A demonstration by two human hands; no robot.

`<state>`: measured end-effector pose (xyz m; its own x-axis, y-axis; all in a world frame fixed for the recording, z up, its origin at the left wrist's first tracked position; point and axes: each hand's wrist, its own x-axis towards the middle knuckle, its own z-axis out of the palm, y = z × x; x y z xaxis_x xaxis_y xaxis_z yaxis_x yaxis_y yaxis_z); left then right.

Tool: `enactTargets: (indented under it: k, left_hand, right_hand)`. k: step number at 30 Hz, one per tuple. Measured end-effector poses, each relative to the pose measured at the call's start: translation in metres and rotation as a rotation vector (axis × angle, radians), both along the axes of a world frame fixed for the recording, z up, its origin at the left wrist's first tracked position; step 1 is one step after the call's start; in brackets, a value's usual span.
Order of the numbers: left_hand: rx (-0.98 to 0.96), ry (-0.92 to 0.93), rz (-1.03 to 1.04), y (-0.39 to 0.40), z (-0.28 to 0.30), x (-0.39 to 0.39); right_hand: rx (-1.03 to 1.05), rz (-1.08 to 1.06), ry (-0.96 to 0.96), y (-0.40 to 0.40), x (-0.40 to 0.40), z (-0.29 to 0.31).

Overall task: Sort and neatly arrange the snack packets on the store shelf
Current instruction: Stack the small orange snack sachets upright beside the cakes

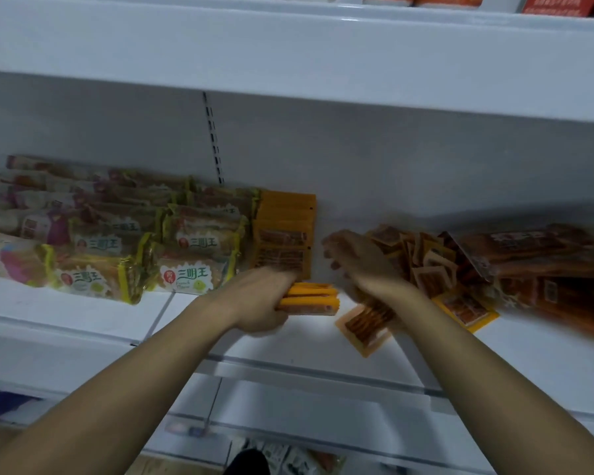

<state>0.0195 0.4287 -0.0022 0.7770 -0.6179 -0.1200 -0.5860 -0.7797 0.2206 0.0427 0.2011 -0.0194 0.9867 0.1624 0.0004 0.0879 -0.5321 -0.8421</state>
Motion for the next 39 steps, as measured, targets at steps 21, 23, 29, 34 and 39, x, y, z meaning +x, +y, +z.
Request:
enactTargets:
  k: [21,23,29,34,39]
  left_hand:
    - [0.286,-0.056,0.040,0.001,0.014,0.051]
    - [0.294,-0.078,0.073,0.003,0.009,0.059]
    - [0.271,-0.139,0.080,0.008,0.009,0.073]
    - [0.268,-0.236,0.058,0.011,0.015,0.083]
    - [0.351,-0.150,0.052,0.012,0.008,0.083]
  right_hand:
    - [-0.053,-0.144,-0.252,0.041,0.045,-0.027]
    - [-0.032,-0.145,-0.250,0.037,0.045,-0.031]
    - [0.125,-0.131,-0.211,0.026,0.042,-0.035]
    - [0.202,-0.021,-0.072,0.020,0.034,-0.027]
    - [0.025,0.060,-0.086,0.017,0.031,-0.030]
